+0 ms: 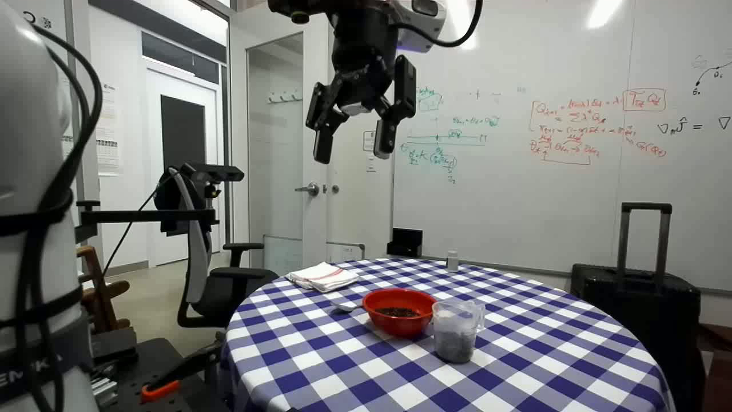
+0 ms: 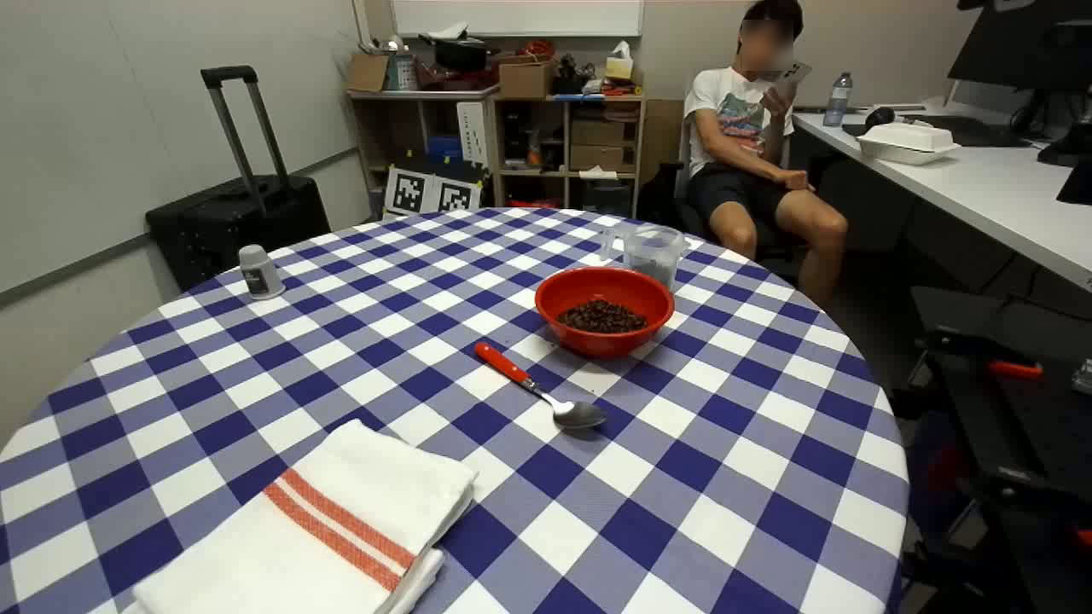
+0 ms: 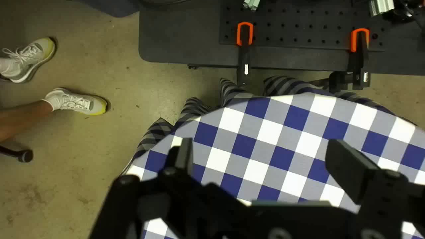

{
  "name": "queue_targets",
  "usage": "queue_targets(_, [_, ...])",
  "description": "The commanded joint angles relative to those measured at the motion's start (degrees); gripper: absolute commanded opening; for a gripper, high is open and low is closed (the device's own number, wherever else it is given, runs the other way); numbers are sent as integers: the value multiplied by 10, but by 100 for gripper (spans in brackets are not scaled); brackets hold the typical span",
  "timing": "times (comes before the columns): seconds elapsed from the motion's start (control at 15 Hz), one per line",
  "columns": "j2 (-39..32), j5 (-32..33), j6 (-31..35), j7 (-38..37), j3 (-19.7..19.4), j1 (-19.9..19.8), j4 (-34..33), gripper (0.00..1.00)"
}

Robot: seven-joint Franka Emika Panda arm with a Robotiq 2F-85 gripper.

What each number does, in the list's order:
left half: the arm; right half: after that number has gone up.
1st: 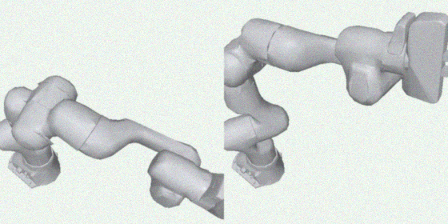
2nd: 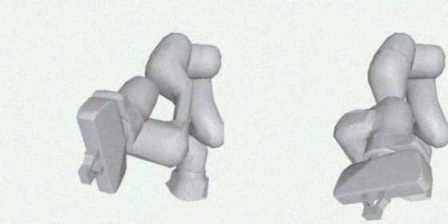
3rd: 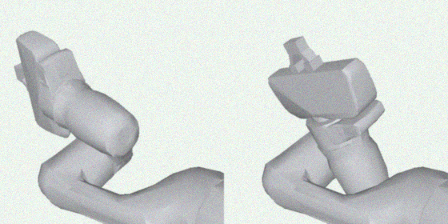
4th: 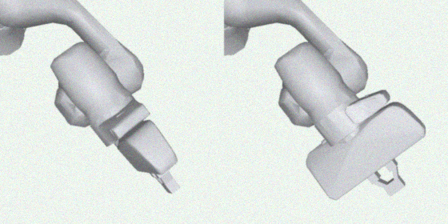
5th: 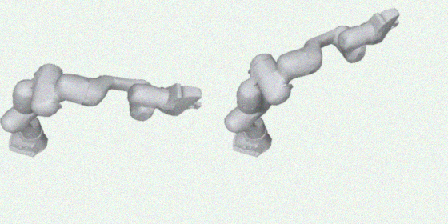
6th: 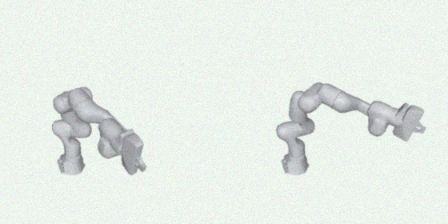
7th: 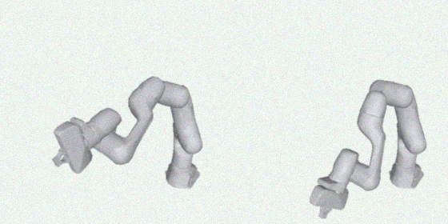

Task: Use the spoon to scoop beams and transfer them to the jug

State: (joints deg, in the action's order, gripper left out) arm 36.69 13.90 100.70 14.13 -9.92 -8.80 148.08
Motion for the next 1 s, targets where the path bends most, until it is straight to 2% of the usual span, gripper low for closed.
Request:
queue_targets(0.0, [0, 2, -1, -2, -4, 5, -1, 100])
queue_targets(0.2, [-15, -3, 3, -2, 17, 29, -9, 100])
queue_targets(0.33, [-42, -68, -25, -84, 50, 48, -32, 100])
queue_targets(0.53, [-101, -170, -9, -214, 97, 72, -65, 100])
queue_targets(0.67, [-155, -224, 32, -294, 129, 84, -95, 100])
queue_targets(0.8, [-209, -264, 115, -363, 157, 93, -124, 100])
queue_targets(0.93, [-267, -273, 208, -416, 178, 99, -157, 100])
